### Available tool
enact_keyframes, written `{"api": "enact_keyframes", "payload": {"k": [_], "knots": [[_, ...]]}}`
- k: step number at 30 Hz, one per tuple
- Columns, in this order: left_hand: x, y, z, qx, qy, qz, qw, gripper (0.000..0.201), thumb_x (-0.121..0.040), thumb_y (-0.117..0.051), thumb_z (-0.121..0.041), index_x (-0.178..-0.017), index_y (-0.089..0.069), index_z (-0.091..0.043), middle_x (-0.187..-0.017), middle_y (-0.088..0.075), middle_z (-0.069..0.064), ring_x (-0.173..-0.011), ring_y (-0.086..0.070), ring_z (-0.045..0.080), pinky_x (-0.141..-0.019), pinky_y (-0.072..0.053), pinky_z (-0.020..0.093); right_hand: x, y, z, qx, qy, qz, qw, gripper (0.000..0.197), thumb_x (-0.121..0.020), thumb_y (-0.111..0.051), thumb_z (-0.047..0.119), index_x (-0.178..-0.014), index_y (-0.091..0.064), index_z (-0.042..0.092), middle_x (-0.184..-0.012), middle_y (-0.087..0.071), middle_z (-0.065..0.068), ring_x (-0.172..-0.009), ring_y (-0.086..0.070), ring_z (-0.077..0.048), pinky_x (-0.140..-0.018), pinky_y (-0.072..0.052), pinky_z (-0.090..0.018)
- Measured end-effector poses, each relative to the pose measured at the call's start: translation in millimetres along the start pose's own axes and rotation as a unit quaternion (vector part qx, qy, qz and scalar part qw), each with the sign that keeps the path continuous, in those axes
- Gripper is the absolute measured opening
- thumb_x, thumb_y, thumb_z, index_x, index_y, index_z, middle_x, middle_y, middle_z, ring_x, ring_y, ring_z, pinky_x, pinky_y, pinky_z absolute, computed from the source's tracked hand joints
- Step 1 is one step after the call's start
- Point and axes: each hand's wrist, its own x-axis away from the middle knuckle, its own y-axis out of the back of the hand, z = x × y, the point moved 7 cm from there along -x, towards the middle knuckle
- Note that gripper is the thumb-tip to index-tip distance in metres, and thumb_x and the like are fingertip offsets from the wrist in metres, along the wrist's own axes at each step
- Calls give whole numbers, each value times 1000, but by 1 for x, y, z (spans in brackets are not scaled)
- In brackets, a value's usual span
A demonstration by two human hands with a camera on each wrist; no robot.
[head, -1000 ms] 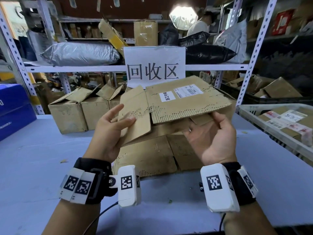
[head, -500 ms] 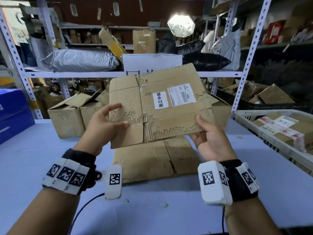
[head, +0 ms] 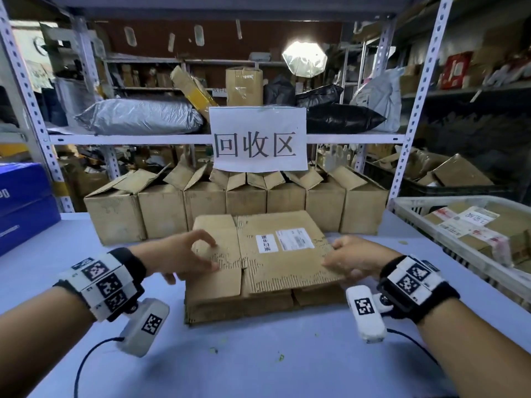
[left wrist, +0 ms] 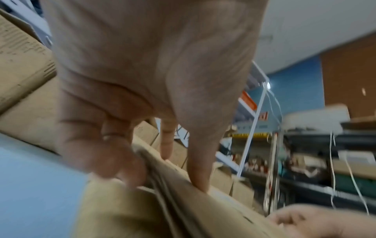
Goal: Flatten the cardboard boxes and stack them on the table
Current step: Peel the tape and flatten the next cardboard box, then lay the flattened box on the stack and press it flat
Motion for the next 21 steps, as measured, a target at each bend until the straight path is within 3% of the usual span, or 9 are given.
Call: {"api": "enact_keyframes", "payload": {"k": [2,5,8,11,13,15,18,21], "knots": [[-4,-12,12,-35,19,41,998,59,-75,-82,-58,-121,-48,-46,-93,-63,6,-66,-62,16,-54,-55,27,0,-4,-6,63,-26,35,997,24,-80,-75,21,-93,-65,3,-85,-64,-16,-78,-56,-28,-69,-44,-39],[-9,-21,18,-90,39,60,993,64,-74,-80,-63,-122,-42,-46,-102,-65,8,-74,-68,17,-55,-58,28,-4,-4,-7,143,-42,39,988,20,-80,-78,25,-84,-68,8,-72,-63,-7,-65,-60,-21,-64,-54,-31],[-14,-25,17,-116,50,72,989,69,-75,-79,-61,-126,-36,-45,-101,-66,8,-76,-68,16,-54,-59,29,-10,-9,-5,139,-48,43,988,22,-84,-75,20,-95,-64,5,-81,-59,-14,-72,-57,-27,-77,-58,-38],[-17,-25,16,-102,57,78,990,74,-74,-82,-55,-130,-35,-44,-105,-64,10,-82,-67,20,-55,-59,30,-15,-12,-9,113,-64,44,991,47,-83,-72,15,-124,-53,6,-92,-66,-18,-78,-59,-30,-84,-58,-42],[-19,-26,15,-81,60,76,992,71,-77,-84,-46,-131,-37,-43,-108,-61,11,-86,-66,22,-56,-60,31,-15,-15,-13,99,-74,50,991,68,-79,-72,15,-137,-37,25,-89,-57,-16,-80,-49,-28,-77,-50,-41],[-22,-26,18,-65,65,70,993,70,-81,-84,-36,-133,-38,-41,-112,-57,12,-92,-65,26,-57,-61,33,-14,-20,-13,90,-72,55,992,76,-76,-71,16,-138,-33,36,-89,-54,-15,-80,-46,-27,-73,-45,-43],[-29,-28,18,-61,62,66,994,72,-81,-85,-28,-135,-38,-40,-112,-58,12,-93,-68,28,-58,-61,33,-13,-24,-9,72,-55,50,995,75,-77,-68,11,-141,-40,39,-84,-64,-10,-59,-50,-22,-59,-43,-34],[-34,-29,17,-69,57,65,994,72,-83,-84,-29,-137,-38,-40,-108,-60,11,-90,-69,27,-58,-61,31,-12,-23,-7,75,-44,49,995,72,-80,-67,7,-144,-46,34,-78,-66,-5,-44,-45,-13,-50,-40,-27]]}}
